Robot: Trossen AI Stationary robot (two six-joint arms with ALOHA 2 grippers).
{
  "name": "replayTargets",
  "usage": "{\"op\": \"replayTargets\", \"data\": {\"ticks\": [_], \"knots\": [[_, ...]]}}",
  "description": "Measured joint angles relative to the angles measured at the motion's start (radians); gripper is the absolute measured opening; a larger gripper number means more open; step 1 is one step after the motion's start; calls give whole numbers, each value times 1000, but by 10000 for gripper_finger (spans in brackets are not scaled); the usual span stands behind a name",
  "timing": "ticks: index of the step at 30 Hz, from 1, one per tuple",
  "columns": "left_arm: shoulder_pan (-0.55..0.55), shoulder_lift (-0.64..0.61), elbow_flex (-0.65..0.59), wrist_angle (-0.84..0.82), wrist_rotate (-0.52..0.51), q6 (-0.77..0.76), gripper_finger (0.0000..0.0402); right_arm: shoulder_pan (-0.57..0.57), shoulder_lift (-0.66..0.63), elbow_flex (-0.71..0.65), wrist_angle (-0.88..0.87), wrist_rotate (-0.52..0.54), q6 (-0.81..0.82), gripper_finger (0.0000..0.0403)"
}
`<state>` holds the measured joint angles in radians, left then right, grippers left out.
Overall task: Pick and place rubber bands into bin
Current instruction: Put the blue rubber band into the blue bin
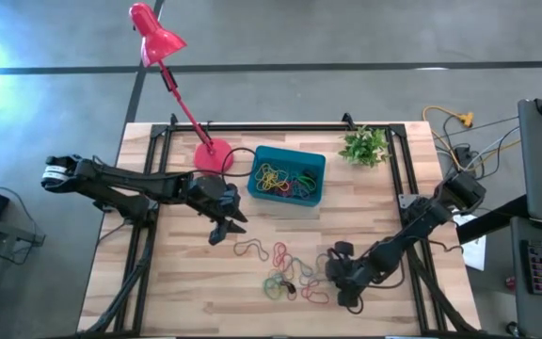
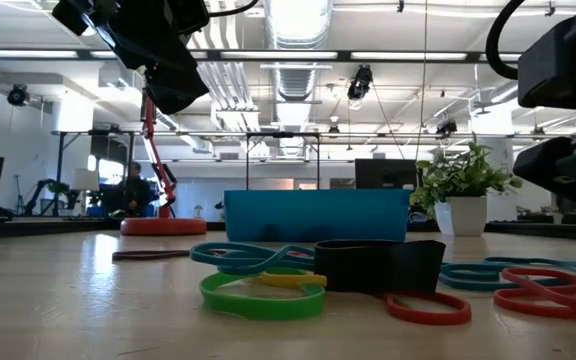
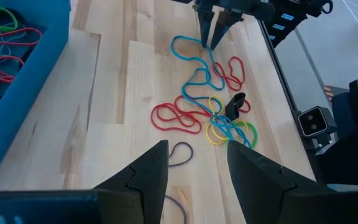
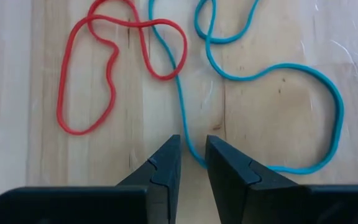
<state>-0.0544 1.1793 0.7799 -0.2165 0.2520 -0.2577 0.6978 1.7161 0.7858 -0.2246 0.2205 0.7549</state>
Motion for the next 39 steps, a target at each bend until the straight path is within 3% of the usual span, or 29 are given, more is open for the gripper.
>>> {"op": "replayTargets", "data": {"ticks": [14,31,39], "knots": [[0,0,0,18,-26,-24,149,-137,-2,12,-129,41,24,68],[0,0,-2,21,-26,-24,149,-262,-8,16,-159,110,-4,68],[0,0,-2,20,-26,-23,149,-262,-8,40,-166,91,-153,68]]}}
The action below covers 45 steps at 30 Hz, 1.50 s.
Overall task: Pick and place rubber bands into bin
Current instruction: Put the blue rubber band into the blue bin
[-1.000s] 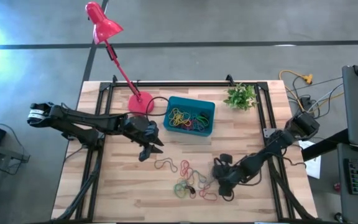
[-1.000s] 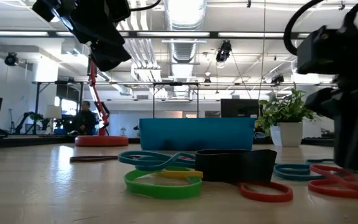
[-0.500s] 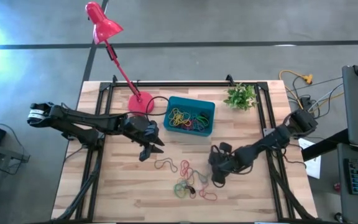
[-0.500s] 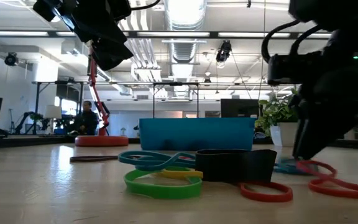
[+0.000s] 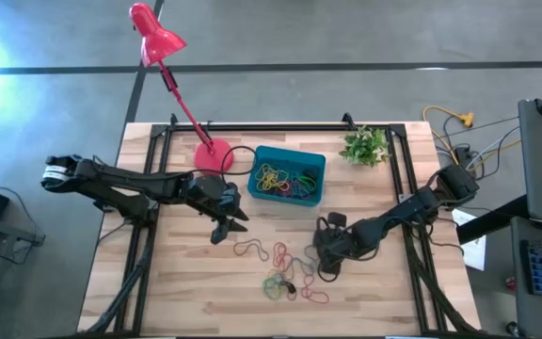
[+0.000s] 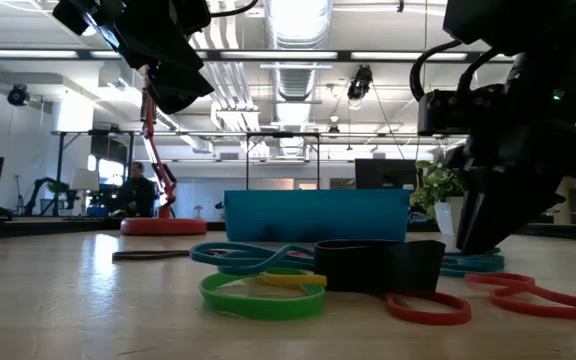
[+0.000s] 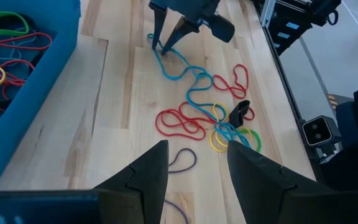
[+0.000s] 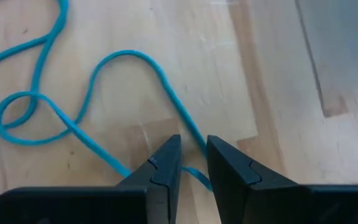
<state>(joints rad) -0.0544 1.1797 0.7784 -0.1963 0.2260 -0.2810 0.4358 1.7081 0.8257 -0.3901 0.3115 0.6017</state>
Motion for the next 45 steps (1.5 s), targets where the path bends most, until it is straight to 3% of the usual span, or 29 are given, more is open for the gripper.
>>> {"op": "replayTargets", "data": {"ticks": [8,18,28,33,45], "knots": [[0,0,0,0,0,0,149,1,9,18,11,-67,-82,68],[0,0,0,2,0,-2,149,-1,58,62,11,-96,-38,55],[-1,0,0,1,0,-2,149,-1,20,67,-1,44,92,49],[0,0,0,1,0,-2,149,1,6,68,1,50,72,51],[0,0,0,0,0,7,149,0,5,68,3,-6,99,148]]}}
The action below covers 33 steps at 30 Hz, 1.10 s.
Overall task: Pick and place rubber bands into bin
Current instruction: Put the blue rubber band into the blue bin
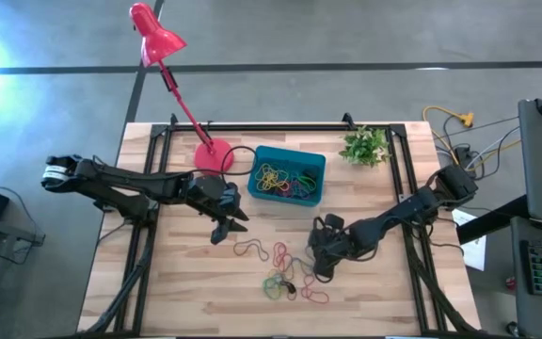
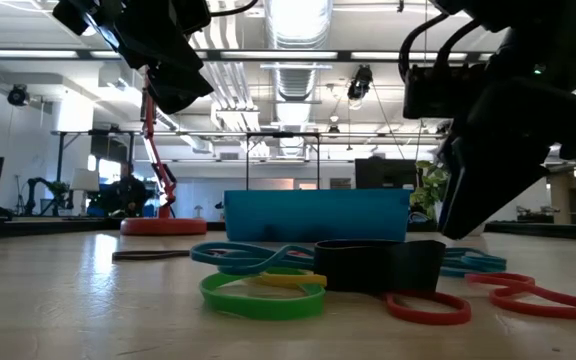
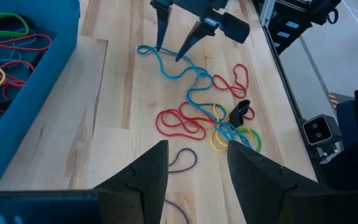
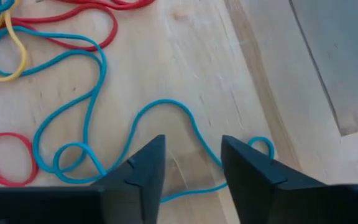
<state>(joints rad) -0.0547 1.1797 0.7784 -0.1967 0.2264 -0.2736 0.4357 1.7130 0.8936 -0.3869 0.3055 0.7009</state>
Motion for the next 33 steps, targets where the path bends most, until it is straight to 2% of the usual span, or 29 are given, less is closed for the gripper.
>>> {"op": "replayTargets", "data": {"ticks": [8,14,22,33], "knots": [[0,0,-4,3,0,1,149,-1,-1,0,-71,-3,137,212],[0,0,-52,18,0,-7,149,-7,2,0,-93,-34,219,242],[0,0,-92,80,2,-34,149,-47,2,-24,-91,-113,328,246],[0,0,-122,128,4,-34,149,-109,2,-19,-94,-135,324,229]]}}
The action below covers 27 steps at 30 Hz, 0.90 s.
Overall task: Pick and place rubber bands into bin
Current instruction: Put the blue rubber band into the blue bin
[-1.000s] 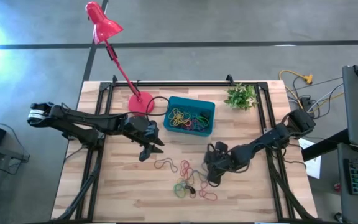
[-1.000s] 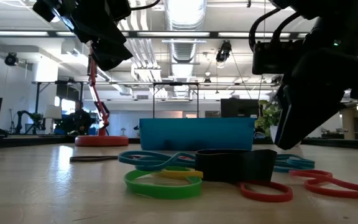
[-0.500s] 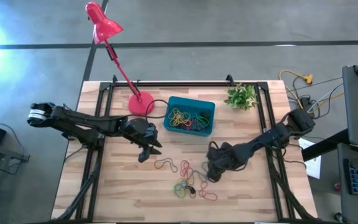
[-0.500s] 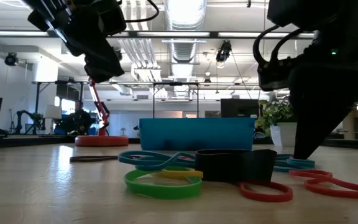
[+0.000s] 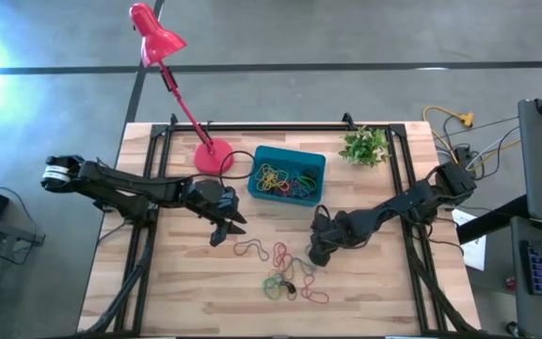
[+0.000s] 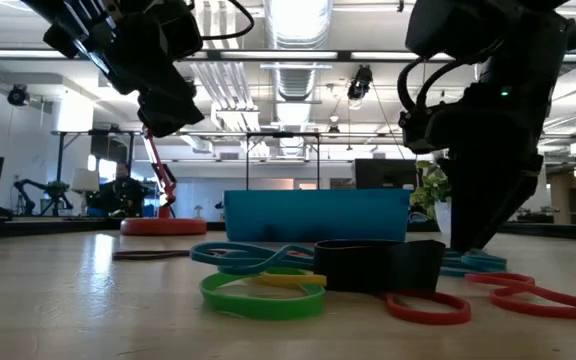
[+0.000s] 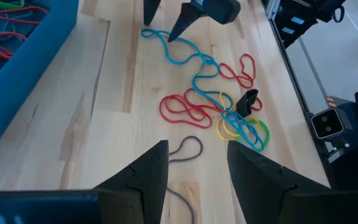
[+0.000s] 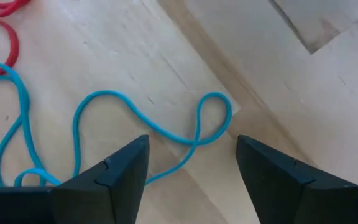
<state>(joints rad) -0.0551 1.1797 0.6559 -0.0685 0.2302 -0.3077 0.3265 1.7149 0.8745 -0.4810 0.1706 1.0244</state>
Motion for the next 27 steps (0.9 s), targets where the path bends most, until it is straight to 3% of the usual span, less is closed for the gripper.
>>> {"op": "replayTargets", "data": {"ticks": [19,22,27], "knots": [[1,0,-6,9,1,-2,149,-23,79,27,-31,18,-128,198],[1,0,-6,9,0,-2,149,-23,79,36,-42,19,-167,177],[0,0,-5,12,0,-2,149,-23,79,36,-36,19,-188,107]]}}
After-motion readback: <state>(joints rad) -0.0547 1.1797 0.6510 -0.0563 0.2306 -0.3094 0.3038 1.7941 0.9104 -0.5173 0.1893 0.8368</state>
